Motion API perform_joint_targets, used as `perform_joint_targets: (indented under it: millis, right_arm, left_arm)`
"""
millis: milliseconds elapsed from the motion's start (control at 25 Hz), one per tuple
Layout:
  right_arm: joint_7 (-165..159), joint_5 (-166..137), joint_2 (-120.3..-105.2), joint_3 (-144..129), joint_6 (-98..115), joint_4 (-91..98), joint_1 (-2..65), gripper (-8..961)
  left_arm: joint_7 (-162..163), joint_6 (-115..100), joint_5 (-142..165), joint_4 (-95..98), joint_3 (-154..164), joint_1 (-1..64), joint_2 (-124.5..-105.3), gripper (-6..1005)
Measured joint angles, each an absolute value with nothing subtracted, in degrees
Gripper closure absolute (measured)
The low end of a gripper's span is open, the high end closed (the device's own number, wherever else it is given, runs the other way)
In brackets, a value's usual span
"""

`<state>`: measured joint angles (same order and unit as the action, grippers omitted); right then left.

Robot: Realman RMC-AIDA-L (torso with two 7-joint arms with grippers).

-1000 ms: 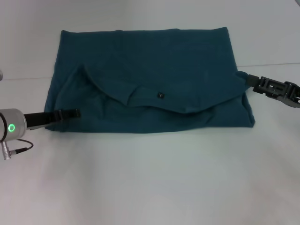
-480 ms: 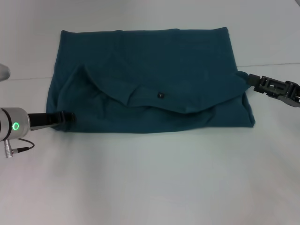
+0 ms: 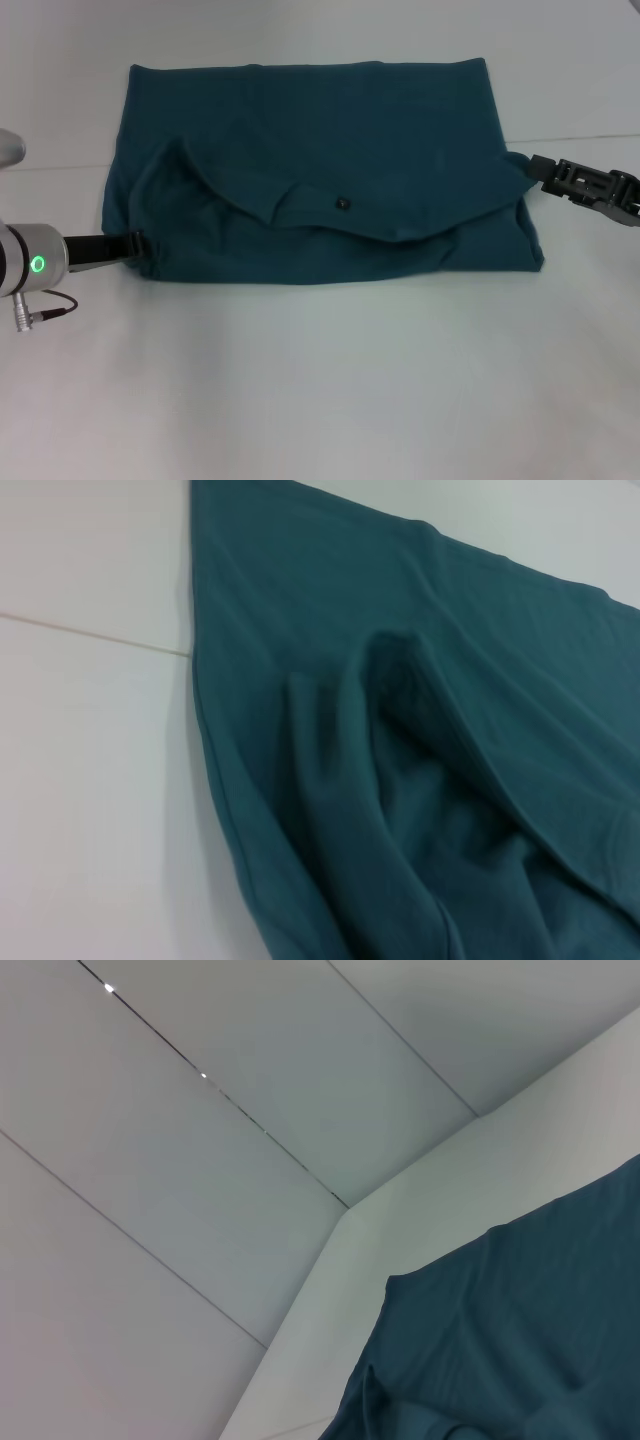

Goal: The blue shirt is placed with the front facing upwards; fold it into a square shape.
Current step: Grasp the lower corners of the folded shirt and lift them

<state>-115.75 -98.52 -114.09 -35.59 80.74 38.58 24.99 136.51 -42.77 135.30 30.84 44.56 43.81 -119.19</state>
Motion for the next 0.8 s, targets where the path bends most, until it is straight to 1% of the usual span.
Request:
perform_joint_targets:
  millis: [80, 280, 400, 480, 560, 600, 640, 760, 800]
  right_arm:
    - [-115.75, -98.52, -114.01, -35.59, 80.75, 38.58, 25.04, 212]
    - [-116.02, -98.63, -113.65, -35.62, 80.89, 38.58, 25.13, 212]
    - [-116.75, -99.44, -112.70, -36.08, 81.77, 38.62, 25.03, 213]
    - [-117.96, -101.29, -111.64, -36.07, 82.85, 38.83, 24.94, 213]
    - [-119.69, -103.93, -110.15, -35.90, 83.71, 39.07, 24.95, 214]
    - [-121.23, -106.38, -108.76, -35.86, 83.98, 39.20, 24.99, 214]
    - [-121.23, -106.38, -108.76, -35.86, 83.98, 39.20, 24.99, 214]
    - [-122.97, -110.01, -106.84, -35.73, 83.41, 39.27, 25.24, 215]
    - [-124.42, -112.05, -105.78, -35.69, 82.77, 39.28, 25.72, 215]
  left_arm:
    - [136.52, -42.76, 135.30, 30.85, 44.50, 43.81, -119.08, 953]
    - [137.11, -43.61, 134.47, 31.58, 43.57, 43.25, -118.79, 963]
    - [139.00, -46.98, 133.91, 32.04, 42.32, 43.03, -117.86, 963]
    - [139.94, -50.40, 133.79, 32.09, 40.29, 43.10, -116.92, 962]
    - [140.48, -53.28, 133.77, 32.09, 38.13, 43.28, -116.21, 962]
    - [141.34, -55.87, 133.77, 32.09, 36.37, 43.45, -115.58, 962]
    - [141.34, -55.87, 133.77, 32.09, 36.37, 43.45, -115.58, 962]
    - [142.28, -58.28, 133.76, 32.11, 34.93, 43.61, -115.03, 962]
    - [142.31, -58.47, 133.76, 32.15, 34.53, 43.66, -114.94, 961]
